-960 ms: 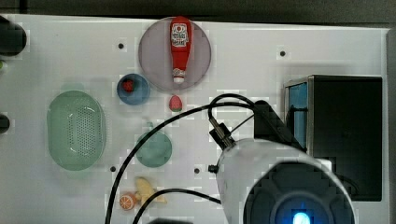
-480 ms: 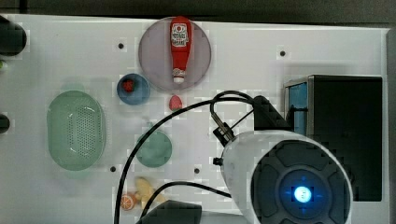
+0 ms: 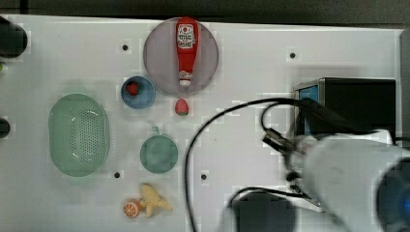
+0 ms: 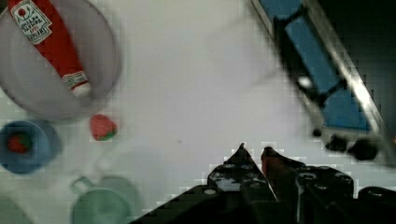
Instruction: Flap open oven.
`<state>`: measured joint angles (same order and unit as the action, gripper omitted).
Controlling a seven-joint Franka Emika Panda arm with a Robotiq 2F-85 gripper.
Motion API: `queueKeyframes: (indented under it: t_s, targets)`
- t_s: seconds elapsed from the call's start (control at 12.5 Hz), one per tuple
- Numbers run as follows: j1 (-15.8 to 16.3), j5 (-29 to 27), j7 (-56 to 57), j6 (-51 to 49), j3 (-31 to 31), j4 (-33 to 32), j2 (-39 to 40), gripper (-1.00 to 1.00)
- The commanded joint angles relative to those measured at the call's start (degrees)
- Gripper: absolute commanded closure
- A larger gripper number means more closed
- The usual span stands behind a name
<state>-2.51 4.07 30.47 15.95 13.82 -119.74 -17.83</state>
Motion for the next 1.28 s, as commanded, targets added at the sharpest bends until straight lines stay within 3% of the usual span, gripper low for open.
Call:
queueKeyframes:
  t_s: [0.08,0.4,0.88,1.28]
  targets:
    - [-2.1,0.3,24.0,4.5,4.1,-1.9,4.2,0.65]
    - [-2.3,0.3,34.7,13.4,9.0,-2.1,12.0,0.65]
    - [-2.5,0.3,35.8,24.7,11.0,-4.8,21.7,0.65]
    - [-2.5,0.3,35.8,32.6,10.9,-8.7,24.5,0.65]
